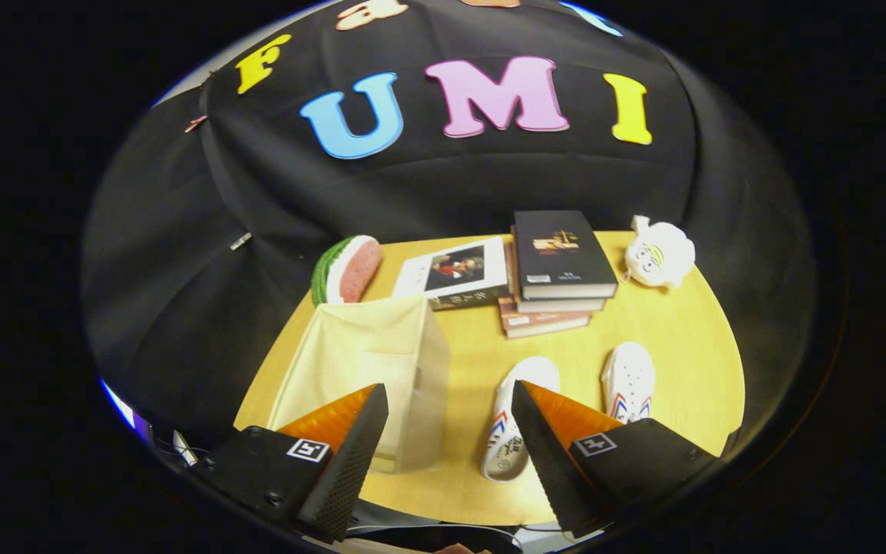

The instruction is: Open the storage box then place both shoes into the box .Put the left shoe in first, then the right shoe, with the right side of both shoes facing outward in a uniform manner.

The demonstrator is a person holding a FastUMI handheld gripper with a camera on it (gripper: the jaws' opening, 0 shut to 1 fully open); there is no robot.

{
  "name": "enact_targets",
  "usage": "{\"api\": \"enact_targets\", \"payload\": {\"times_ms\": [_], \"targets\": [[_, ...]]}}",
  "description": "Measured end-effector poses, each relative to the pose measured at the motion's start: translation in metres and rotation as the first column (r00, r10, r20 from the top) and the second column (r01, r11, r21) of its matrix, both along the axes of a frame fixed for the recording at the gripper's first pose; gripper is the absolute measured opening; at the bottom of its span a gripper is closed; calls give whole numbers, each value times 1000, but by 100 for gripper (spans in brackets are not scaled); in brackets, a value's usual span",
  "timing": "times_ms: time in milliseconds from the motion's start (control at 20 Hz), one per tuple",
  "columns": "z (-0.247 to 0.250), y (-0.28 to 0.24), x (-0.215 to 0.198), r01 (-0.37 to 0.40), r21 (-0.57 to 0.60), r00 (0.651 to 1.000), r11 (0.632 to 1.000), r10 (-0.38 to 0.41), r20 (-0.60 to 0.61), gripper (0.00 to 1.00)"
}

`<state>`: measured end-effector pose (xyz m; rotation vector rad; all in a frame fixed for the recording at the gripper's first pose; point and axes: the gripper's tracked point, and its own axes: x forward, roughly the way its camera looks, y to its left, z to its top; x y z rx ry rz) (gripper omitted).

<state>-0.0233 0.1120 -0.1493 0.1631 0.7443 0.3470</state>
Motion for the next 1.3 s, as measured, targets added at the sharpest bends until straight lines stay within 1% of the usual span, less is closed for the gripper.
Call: {"api": "enact_targets", "payload": {"times_ms": [50,150,250,350,500,700,800,1050,1150,1200,1250,1300], "targets": [[-9,-15,-2,28,-17,1000,999,-28,-12,99],[-31,-51,-6,65,-92,997,994,-69,-39,98],[-53,-74,-10,79,-143,993,987,-90,-72,99],[-78,-82,-11,68,-181,991,981,-88,-105,99],[-120,-79,-10,24,-228,987,973,-59,-148,99],[-163,-70,-1,20,-208,968,978,-71,-240,99],[-176,-71,8,21,-210,963,977,-77,-260,99],[-205,-69,25,-15,-221,949,975,-56,-312,99],[-215,-63,25,-54,-203,935,978,-22,-355,99],[-218,-59,27,-72,-187,930,980,-2,-367,97],[-218,-54,29,-82,-171,927,982,12,-375,89],[-219,-51,28,-92,-148,921,985,28,-388,86]]}}
